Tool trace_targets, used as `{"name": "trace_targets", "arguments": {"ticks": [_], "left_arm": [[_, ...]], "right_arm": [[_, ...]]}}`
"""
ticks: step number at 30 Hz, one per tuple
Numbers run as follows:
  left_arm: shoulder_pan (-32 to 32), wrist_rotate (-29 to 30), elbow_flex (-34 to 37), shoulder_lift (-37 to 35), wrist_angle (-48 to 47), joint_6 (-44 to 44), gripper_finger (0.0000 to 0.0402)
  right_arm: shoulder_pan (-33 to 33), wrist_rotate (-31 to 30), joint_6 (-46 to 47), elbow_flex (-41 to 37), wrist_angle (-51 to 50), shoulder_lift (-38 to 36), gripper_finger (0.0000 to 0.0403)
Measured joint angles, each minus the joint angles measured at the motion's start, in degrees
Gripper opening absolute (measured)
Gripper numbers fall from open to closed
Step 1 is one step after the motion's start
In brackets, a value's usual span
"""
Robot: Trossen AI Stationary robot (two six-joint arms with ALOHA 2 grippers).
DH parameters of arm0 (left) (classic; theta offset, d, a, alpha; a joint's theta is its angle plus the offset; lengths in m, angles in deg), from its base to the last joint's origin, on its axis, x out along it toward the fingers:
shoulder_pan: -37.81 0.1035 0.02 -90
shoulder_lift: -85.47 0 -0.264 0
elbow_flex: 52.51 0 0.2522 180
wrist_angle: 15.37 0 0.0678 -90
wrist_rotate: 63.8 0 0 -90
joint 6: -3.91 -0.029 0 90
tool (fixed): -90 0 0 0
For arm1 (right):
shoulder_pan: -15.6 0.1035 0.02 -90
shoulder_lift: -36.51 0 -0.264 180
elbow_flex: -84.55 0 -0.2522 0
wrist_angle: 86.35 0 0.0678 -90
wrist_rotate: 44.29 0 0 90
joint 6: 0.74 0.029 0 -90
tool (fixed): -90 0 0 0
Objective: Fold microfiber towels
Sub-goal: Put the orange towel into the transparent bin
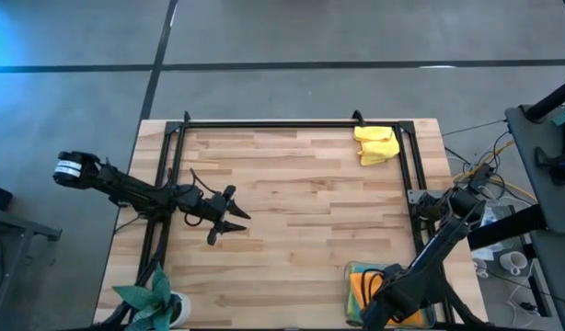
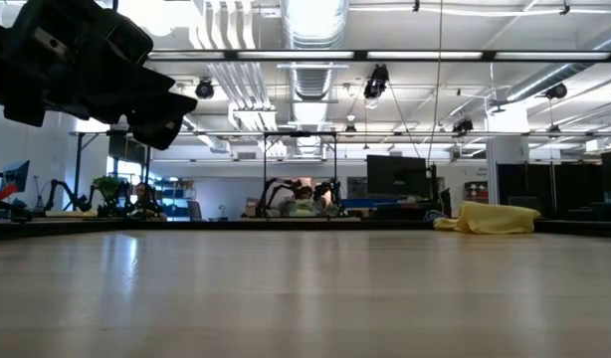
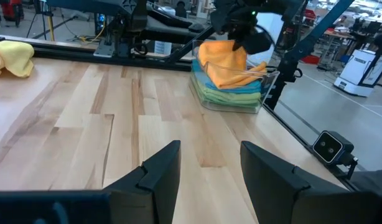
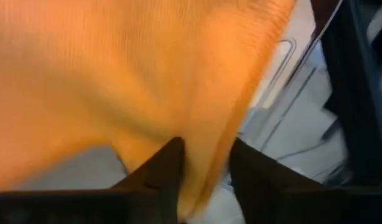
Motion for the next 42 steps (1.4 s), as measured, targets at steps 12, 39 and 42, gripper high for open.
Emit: {"name": "trace_targets", "arguments": {"ticks": [12,39,42], "left_arm": [[0.0,0.0,0.0,0.0,0.08,-0.09,0.0152],[0.0,4.74,-0.79,0.7,0.48,1.99,0.0152],[0.0,4.74,-0.99,0.72,0.46,1.97,0.0152]], "right_arm": [[-1.75,-53.89,-52.86,13.05,-2.1,-0.21,0.0147],[-5.86,-38.96,-93.6,-3.02,8.36,-0.61,0.0163],[-6.32,-37.63,-96.01,-3.62,11.72,-0.61,0.0159]]}}
